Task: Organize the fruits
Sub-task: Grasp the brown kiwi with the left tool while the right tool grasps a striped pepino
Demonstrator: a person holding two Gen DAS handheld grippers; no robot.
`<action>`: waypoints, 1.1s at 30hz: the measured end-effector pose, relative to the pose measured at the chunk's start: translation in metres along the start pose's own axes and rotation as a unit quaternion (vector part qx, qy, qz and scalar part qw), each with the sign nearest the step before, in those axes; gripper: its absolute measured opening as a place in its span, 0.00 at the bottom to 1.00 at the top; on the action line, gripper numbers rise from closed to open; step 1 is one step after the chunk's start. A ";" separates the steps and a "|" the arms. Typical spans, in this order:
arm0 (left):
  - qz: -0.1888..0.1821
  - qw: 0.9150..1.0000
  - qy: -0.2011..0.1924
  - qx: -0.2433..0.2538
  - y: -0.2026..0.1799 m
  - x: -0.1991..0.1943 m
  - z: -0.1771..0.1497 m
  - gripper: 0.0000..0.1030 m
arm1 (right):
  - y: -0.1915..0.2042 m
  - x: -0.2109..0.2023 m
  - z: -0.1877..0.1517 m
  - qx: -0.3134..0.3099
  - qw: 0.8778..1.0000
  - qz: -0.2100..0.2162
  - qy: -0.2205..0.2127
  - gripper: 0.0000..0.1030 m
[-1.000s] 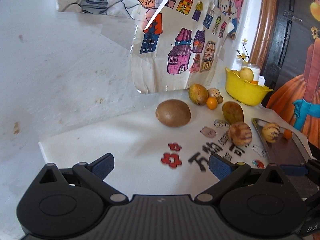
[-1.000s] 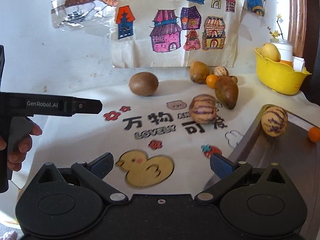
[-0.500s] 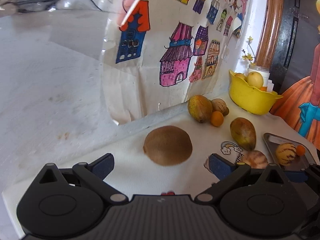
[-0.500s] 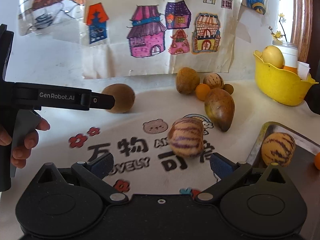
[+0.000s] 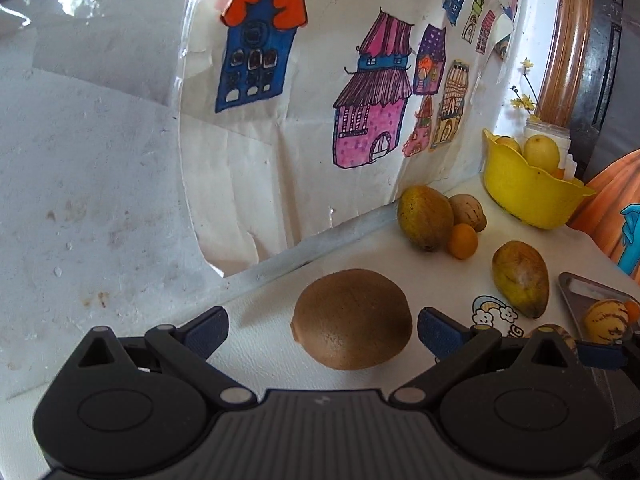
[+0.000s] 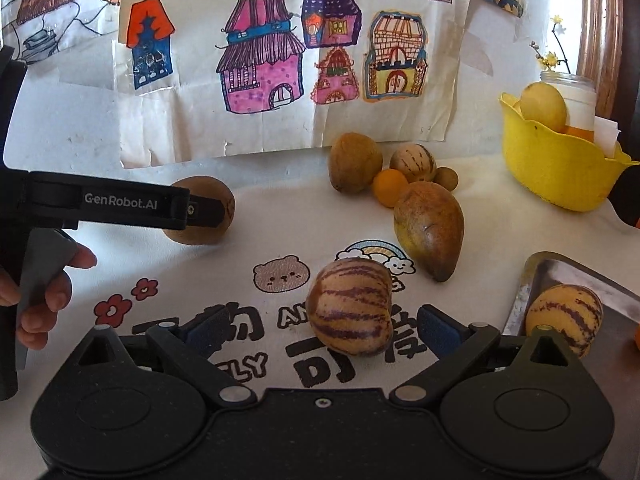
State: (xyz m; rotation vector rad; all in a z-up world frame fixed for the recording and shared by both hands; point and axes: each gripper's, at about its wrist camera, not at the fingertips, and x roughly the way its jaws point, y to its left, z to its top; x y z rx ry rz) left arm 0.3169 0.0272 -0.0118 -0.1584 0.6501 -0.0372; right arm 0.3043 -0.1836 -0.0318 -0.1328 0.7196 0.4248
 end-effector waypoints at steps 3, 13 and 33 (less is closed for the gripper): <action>0.001 1.000 0.004 -0.001 0.000 0.006 -0.002 1.00 | 0.000 0.002 0.001 0.003 1.000 -0.001 0.002 0.93; -0.008 1.000 -0.001 0.004 -0.007 0.011 -0.003 0.96 | -0.005 0.011 0.001 0.023 1.000 0.002 0.018 0.82; -0.029 1.000 -0.006 0.001 -0.010 0.013 -0.001 0.67 | -0.008 0.014 0.006 0.038 0.999 -0.024 0.000 0.47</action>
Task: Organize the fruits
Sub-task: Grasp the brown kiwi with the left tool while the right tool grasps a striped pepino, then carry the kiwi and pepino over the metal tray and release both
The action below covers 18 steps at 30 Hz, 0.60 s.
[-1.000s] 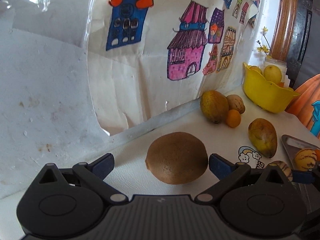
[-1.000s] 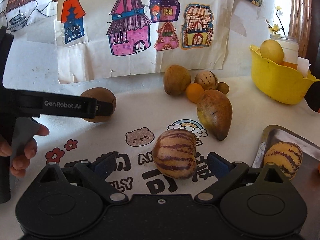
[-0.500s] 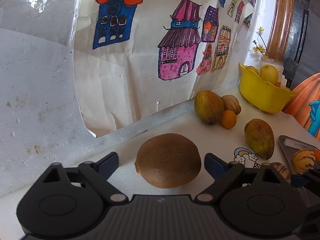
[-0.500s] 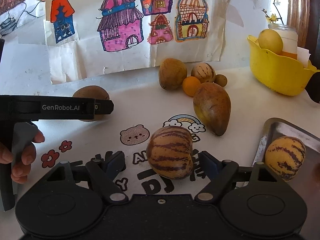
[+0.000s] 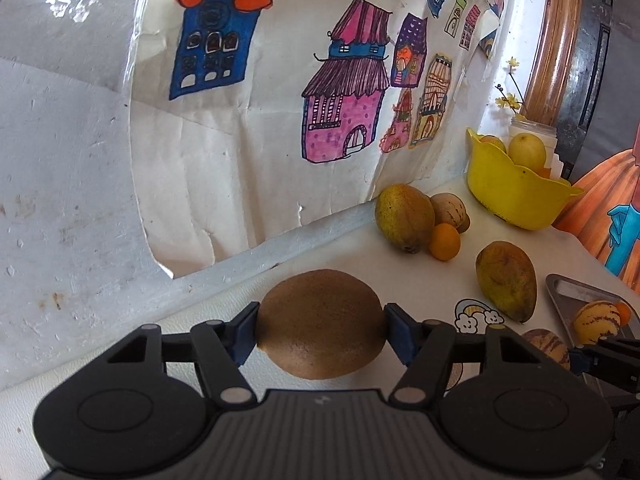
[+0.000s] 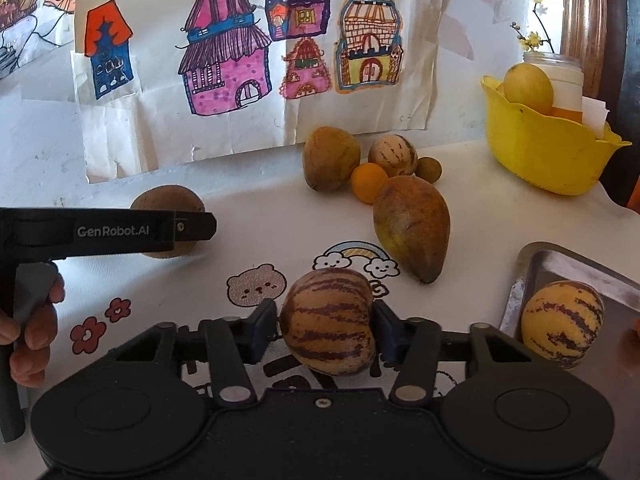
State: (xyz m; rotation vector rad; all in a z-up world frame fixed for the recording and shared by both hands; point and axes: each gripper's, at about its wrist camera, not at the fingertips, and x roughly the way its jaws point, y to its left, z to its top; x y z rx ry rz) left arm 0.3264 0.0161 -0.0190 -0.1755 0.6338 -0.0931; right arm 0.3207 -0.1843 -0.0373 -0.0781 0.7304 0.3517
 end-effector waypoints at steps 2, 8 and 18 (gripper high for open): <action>0.002 1.000 0.000 0.005 -0.002 -0.001 -0.001 0.67 | 0.000 0.000 0.000 0.003 1.000 -0.003 -0.001 0.46; -0.029 1.000 0.006 0.010 -0.003 -0.012 -0.010 0.67 | 0.006 -0.003 -0.004 -0.002 1.000 -0.019 -0.008 0.45; -0.077 0.997 0.015 0.015 0.003 -0.035 -0.025 0.67 | 0.013 -0.030 -0.016 0.001 0.999 -0.040 -0.014 0.44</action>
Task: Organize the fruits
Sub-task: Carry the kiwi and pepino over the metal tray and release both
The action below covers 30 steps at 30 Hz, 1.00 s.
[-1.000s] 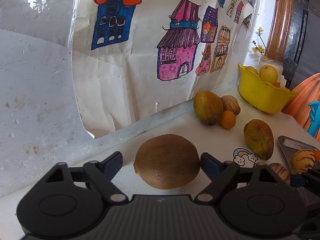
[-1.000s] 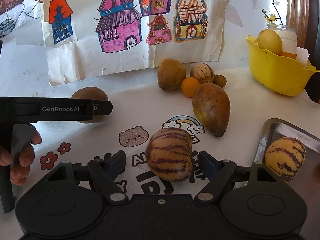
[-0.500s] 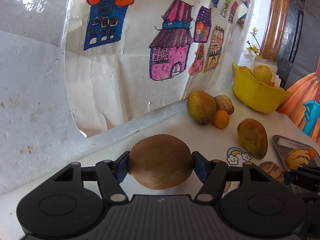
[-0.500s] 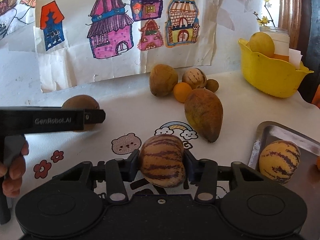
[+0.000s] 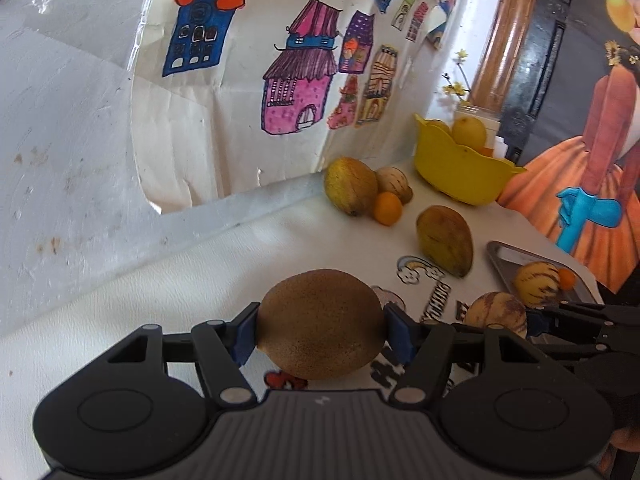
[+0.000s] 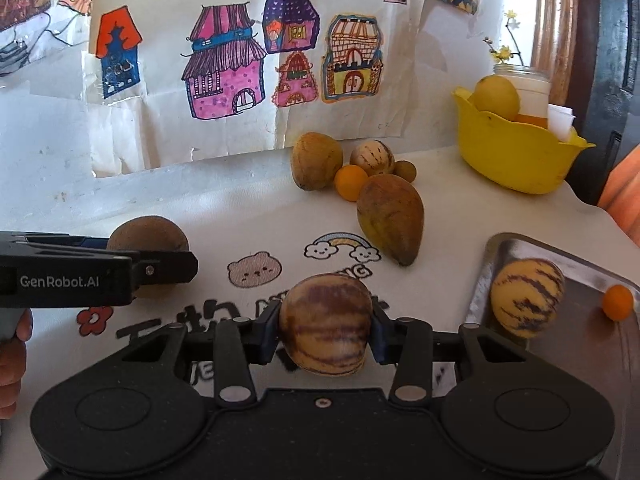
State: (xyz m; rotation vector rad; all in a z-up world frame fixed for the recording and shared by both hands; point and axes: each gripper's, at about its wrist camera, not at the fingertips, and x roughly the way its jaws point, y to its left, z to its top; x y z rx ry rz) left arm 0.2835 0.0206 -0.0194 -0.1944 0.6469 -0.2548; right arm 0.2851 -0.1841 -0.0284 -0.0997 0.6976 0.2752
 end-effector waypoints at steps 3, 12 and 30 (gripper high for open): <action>-0.009 1.000 0.002 0.003 -0.001 -0.007 -0.005 0.67 | 0.001 -0.009 -0.007 0.005 1.000 -0.005 0.000 0.44; -0.035 0.999 0.004 -0.001 -0.005 -0.028 -0.022 0.67 | 0.004 -0.030 -0.018 0.027 1.000 -0.010 -0.002 0.44; -0.042 0.998 -0.007 -0.038 -0.001 -0.058 -0.044 0.67 | 0.011 -0.068 -0.038 0.038 0.999 0.004 -0.036 0.44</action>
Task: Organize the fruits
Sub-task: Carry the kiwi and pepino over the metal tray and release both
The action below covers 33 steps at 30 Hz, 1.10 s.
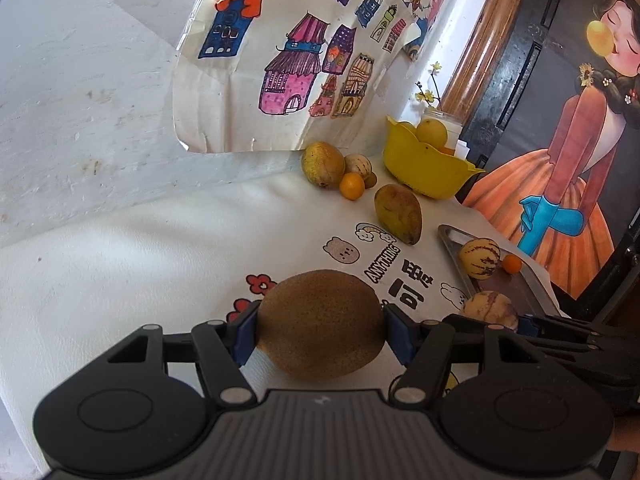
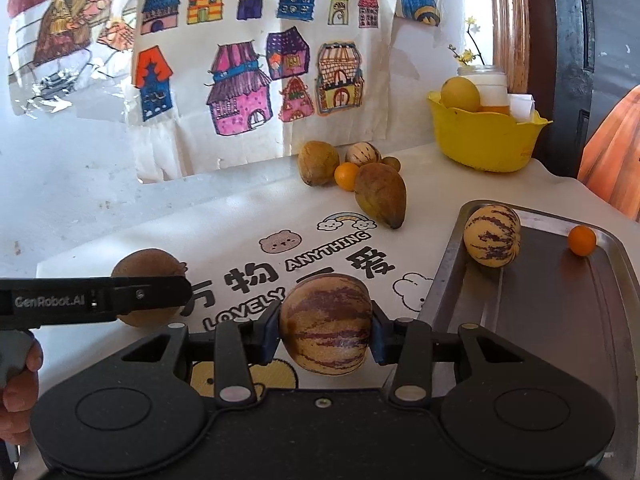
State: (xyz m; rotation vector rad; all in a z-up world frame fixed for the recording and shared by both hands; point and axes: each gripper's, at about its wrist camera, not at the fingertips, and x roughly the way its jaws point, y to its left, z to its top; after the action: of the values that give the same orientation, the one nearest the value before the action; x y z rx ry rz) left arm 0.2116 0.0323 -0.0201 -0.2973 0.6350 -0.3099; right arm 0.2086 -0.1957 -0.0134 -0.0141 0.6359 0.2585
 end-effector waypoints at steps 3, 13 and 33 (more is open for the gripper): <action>0.001 1.000 -0.005 -0.008 -0.002 -0.003 -0.001 0.66 | 0.000 -0.006 -0.003 -0.007 1.000 0.006 -0.008 0.44; 0.014 1.000 -0.024 -0.014 -0.019 -0.015 -0.002 0.67 | -0.021 -0.025 -0.007 0.000 0.999 0.028 -0.035 0.44; -0.036 0.999 -0.013 0.028 -0.130 0.026 0.013 0.66 | -0.146 -0.046 0.013 -0.004 0.998 -0.017 -0.057 0.44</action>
State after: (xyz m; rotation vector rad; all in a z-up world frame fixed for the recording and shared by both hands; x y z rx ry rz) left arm 0.2152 -0.0937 0.0234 -0.2708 0.5895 -0.3913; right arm 0.2158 -0.3463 0.0144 -0.0182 0.5197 0.2285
